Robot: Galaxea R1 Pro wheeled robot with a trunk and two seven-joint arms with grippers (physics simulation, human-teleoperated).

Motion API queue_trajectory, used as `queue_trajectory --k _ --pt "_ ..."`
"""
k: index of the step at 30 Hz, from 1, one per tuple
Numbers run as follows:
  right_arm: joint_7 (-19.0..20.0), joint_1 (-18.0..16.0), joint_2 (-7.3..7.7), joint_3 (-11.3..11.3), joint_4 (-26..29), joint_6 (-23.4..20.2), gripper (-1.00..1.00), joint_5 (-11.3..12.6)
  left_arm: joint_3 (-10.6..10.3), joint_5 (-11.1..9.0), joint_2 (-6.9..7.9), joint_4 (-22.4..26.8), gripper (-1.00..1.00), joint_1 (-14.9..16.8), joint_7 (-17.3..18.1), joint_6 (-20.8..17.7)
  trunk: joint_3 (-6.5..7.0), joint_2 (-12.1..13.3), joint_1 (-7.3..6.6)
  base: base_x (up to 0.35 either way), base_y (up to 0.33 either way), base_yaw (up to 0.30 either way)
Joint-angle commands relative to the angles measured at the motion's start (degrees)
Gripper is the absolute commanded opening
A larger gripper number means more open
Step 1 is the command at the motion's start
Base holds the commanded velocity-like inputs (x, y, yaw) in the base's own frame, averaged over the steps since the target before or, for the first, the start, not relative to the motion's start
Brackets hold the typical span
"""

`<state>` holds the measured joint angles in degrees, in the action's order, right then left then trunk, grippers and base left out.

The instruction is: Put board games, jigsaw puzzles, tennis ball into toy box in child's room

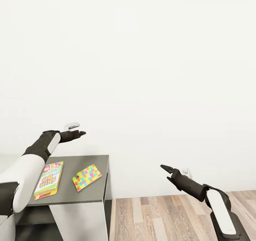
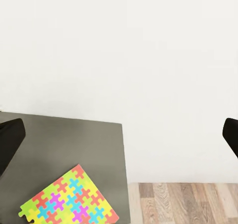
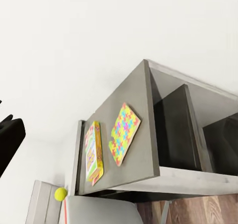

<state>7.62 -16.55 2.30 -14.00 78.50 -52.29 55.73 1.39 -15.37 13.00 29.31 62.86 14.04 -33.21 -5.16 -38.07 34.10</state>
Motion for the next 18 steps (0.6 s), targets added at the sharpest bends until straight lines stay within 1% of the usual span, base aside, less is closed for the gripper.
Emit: queue_trajectory --k 1,4,12,18 --pt "0.5 -0.1 -0.03 0.0 0.0 -0.3 1.0 -0.5 0.2 -0.2 0.0 0.0 1.0 0.0 0.1 -0.4 -0.19 -0.1 0.03 0.16 0.117 -0.002" --pt "0.5 -0.1 0.03 0.1 0.0 -0.3 1.0 -0.5 0.2 -0.2 0.01 0.0 1.0 -0.1 0.2 -0.4 -0.45 -0.1 0.03 0.104 0.067 -0.001" --pt "0.5 -0.1 -0.26 0.3 0.0 -0.3 1.0 -0.6 0.1 -0.2 -0.04 0.0 1.0 -0.2 0.1 -0.4 -0.93 -0.1 0.03 0.039 0.013 0.0" --pt "0.5 -0.1 -0.35 0.3 0.0 -0.3 1.0 -0.6 0.1 -0.2 -0.04 0.0 1.0 -0.3 0.1 -0.3 -1.01 -0.1 0.03 0.191 0.001 0.0"
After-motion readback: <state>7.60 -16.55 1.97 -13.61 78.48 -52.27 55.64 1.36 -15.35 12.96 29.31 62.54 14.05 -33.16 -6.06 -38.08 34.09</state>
